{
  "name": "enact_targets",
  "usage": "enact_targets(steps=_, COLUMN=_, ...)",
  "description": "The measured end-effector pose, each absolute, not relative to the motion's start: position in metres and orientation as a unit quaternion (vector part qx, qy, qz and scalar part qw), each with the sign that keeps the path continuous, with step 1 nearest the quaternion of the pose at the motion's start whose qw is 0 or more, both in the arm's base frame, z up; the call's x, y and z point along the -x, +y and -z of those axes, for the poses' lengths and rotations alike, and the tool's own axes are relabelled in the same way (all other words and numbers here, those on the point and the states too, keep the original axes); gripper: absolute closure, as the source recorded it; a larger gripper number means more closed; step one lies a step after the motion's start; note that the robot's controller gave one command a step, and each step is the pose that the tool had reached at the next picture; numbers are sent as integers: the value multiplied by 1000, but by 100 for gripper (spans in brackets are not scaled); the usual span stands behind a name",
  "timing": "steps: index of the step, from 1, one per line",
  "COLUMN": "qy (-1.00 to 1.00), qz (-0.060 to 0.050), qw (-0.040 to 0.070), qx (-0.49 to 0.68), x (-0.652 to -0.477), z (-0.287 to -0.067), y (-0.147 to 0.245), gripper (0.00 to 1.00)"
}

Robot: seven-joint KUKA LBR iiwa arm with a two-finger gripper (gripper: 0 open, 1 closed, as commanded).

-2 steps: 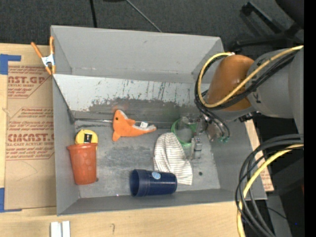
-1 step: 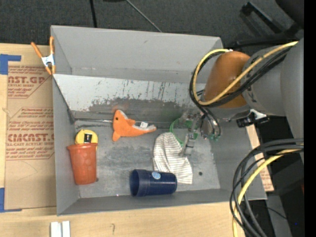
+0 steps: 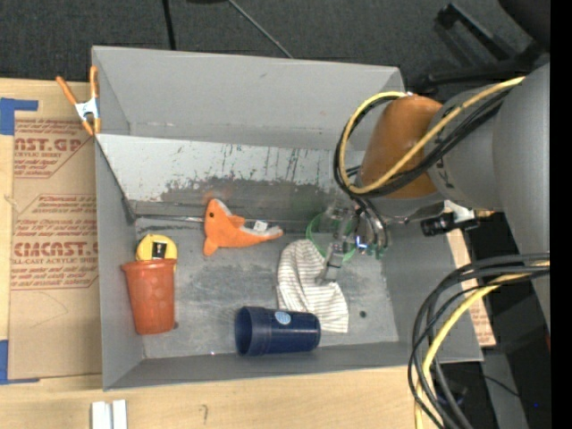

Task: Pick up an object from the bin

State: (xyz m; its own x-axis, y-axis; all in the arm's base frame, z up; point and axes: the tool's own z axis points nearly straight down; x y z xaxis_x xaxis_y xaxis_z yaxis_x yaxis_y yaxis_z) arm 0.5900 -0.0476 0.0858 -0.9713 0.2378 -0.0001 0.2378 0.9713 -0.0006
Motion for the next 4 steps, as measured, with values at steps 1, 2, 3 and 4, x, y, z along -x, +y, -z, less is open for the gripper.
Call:
enact_targets(steps=1, qy=986, qz=1, qw=5, qx=165, x=-595, z=-76, y=-22, gripper=100)
enact_targets(steps=2, qy=986, qz=2, qw=5, qx=165, x=-595, z=-76, y=-22, gripper=100)
enact_targets(steps=3, qy=986, qz=0, qw=-1, qx=165, x=-595, z=-93, y=-21, gripper=100)
enact_targets(steps=4, qy=986, qz=0, qw=-1, qx=165, x=-594, z=-75, y=-21, gripper=100)
